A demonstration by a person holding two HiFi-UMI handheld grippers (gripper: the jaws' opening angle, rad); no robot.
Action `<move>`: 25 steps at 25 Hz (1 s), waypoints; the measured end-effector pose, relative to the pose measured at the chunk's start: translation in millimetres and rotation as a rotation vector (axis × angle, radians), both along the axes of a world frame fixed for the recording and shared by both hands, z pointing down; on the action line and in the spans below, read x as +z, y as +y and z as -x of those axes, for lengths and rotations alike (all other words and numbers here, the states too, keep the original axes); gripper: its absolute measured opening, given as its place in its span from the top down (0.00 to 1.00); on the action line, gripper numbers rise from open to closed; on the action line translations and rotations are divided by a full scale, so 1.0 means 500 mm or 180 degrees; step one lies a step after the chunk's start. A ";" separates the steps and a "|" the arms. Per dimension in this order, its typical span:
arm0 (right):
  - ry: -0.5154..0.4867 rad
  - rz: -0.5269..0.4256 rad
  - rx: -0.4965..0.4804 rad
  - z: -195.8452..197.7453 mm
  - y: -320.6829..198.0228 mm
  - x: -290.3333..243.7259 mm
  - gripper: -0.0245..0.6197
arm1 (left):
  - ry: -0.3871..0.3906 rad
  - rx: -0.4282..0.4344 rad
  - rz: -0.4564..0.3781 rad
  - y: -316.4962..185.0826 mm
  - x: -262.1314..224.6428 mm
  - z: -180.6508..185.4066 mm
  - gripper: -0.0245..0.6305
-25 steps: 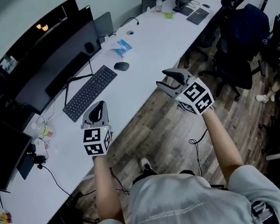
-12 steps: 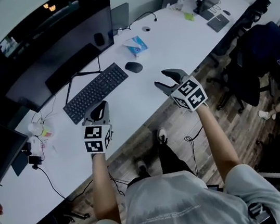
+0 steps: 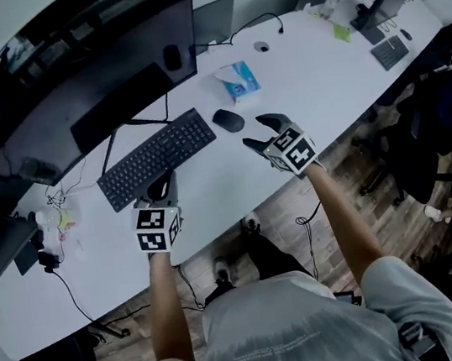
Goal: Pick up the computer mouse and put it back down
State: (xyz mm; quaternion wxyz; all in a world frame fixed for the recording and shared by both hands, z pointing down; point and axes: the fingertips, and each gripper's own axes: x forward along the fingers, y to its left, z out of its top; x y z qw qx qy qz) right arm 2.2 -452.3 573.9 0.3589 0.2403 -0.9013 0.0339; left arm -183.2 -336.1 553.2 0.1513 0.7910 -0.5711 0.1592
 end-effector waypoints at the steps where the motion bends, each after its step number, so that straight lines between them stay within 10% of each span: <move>1: 0.0027 0.0052 -0.0043 0.005 -0.019 0.021 0.52 | 0.0002 -0.0043 0.0025 -0.014 0.008 0.001 0.94; 25: 0.0091 0.0484 -0.0533 0.118 -0.174 0.325 0.47 | 0.0046 -0.0665 0.0475 -0.083 0.140 0.039 0.94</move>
